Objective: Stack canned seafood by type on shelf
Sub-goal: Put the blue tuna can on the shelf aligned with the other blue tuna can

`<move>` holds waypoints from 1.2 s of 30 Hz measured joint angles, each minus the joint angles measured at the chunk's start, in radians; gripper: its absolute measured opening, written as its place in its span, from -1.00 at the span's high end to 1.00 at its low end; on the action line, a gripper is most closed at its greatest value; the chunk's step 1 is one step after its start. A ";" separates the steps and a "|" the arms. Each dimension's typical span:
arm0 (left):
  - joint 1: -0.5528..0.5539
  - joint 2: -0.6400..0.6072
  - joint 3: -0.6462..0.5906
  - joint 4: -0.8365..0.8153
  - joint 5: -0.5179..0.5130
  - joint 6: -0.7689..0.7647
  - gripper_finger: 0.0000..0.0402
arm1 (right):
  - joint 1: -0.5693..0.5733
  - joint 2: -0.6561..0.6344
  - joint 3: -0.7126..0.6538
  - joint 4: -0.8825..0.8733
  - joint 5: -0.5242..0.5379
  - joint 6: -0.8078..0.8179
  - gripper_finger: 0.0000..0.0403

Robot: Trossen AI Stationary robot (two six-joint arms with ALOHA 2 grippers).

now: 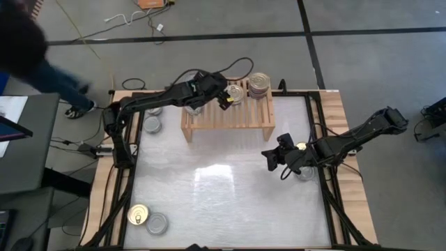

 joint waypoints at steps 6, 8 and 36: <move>0.005 -0.056 -0.001 -0.027 -0.014 -0.015 -0.49 | 0.014 0.000 0.000 0.000 0.002 0.000 0.88; 0.006 -0.074 -0.001 -0.039 0.061 -0.025 -0.49 | 0.014 0.000 0.000 0.000 0.002 0.000 0.88; -0.019 0.029 -0.001 -0.057 0.169 0.063 -0.49 | -0.004 0.000 0.000 -0.019 0.002 -0.045 0.88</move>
